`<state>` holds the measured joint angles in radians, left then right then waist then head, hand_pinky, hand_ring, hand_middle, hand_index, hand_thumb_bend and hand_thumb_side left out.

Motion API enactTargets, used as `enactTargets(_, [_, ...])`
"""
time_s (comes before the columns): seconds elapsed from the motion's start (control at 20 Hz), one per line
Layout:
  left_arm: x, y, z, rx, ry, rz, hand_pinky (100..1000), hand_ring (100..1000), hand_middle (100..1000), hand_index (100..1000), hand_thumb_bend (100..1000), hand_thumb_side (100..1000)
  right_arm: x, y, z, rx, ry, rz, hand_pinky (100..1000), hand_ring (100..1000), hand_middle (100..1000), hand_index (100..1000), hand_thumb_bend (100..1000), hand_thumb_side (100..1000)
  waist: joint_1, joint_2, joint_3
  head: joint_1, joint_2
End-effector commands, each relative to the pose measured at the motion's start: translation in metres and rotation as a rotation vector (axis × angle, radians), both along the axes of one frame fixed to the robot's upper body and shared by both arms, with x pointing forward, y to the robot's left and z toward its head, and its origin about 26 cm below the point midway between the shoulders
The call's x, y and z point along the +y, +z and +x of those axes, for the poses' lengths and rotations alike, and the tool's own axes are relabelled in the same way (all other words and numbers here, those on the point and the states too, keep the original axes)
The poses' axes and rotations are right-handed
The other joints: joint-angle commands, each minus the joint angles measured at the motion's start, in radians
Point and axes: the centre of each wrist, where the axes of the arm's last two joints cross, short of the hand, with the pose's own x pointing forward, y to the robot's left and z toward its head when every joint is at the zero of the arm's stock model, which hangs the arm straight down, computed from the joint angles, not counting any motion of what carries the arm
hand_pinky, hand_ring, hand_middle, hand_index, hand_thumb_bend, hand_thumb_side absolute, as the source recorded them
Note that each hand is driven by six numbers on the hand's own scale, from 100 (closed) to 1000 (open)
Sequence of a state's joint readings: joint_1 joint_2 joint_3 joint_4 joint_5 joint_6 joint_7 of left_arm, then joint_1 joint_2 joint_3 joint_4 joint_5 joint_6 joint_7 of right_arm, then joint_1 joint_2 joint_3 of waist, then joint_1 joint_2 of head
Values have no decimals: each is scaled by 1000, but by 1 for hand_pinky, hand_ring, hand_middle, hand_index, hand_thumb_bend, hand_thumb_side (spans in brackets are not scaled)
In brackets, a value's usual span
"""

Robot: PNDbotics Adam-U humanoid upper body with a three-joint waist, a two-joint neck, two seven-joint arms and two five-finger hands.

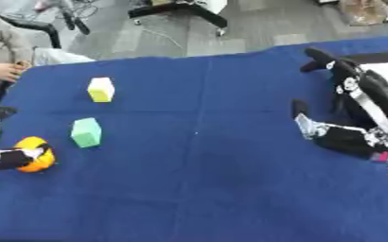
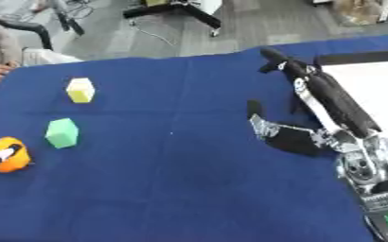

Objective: Pick up the objects with one hand, pass them to the other hand, and then place them into the box on the other side of the table.

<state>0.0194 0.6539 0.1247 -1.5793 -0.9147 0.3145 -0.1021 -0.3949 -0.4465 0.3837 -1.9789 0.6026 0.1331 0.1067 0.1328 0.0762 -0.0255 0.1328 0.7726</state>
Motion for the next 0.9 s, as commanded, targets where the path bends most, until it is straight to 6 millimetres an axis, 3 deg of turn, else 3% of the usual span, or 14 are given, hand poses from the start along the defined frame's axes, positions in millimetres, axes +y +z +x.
enactTargets(0.05, [35,25,3,46,67,46,799,676,732,855,593,417,-1,8,-2,-32,-6,5,330,955,784,1000,100,367,-25,-26,5,-13,-3])
enactTargets(0.35, [56,28,4,124,99,-61,797,668,722,845,584,388,-2,6,-3,-22,-12,7,329,956,785,1000,100,355,-36,-26,15,-43,-3])
enactTargets(0.9, [50,15,17,228,38,-192,794,680,711,829,575,339,-1,5,-3,-14,-13,15,328,957,786,1000,100,350,-53,-22,13,-62,-3])
